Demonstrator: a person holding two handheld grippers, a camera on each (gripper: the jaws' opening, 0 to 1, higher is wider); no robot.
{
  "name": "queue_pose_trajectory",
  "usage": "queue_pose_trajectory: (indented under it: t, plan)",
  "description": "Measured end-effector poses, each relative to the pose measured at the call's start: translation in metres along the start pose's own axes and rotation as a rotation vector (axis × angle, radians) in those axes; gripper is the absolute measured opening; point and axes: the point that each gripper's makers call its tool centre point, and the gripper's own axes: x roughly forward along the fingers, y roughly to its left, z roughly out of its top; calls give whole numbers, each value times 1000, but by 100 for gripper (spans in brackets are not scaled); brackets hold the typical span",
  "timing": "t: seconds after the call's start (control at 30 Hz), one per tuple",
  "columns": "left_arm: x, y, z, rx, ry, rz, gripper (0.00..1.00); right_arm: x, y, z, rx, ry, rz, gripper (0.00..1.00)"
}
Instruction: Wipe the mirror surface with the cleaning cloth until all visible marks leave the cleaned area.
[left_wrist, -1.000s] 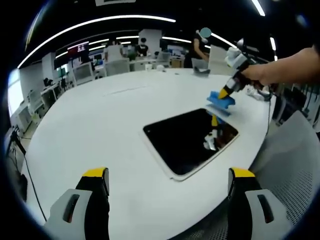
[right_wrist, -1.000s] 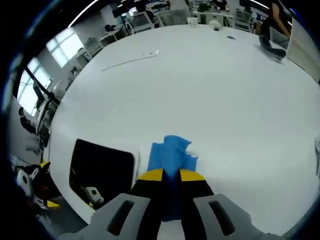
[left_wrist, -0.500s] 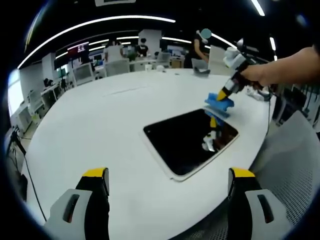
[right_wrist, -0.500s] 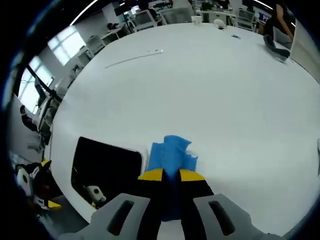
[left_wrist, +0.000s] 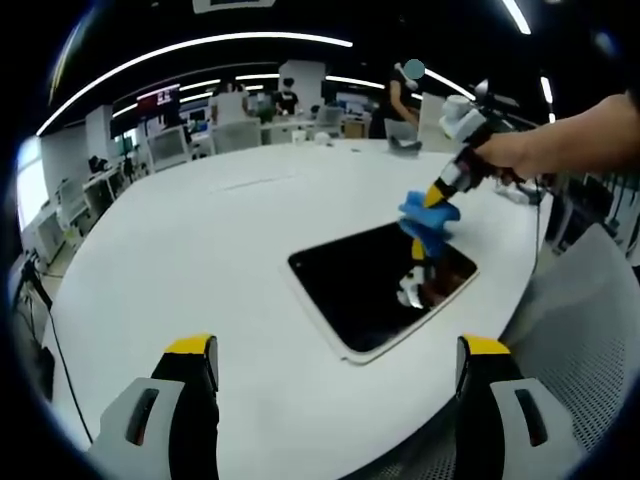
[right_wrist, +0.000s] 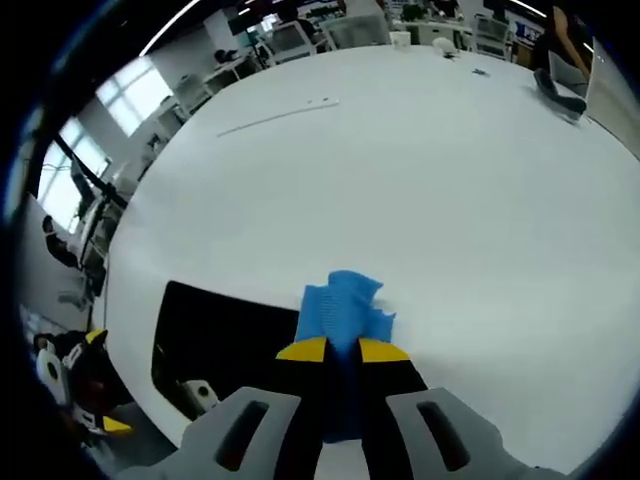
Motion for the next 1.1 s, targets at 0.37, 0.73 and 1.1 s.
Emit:
queue_pose_trajectory:
  t: [0.37, 0.73, 1.1]
  plan:
    - [-1, 0, 2, -13, -8, 1, 99, 15, 15, -7, -18, 41, -14, 4]
    - [0, 0, 1, -14, -8, -2, 99, 22, 28, -7, -35, 58, -10, 4]
    - [0, 1, 1, -9, -4, 1, 99, 27, 48, -8, -36, 70, 7, 4]
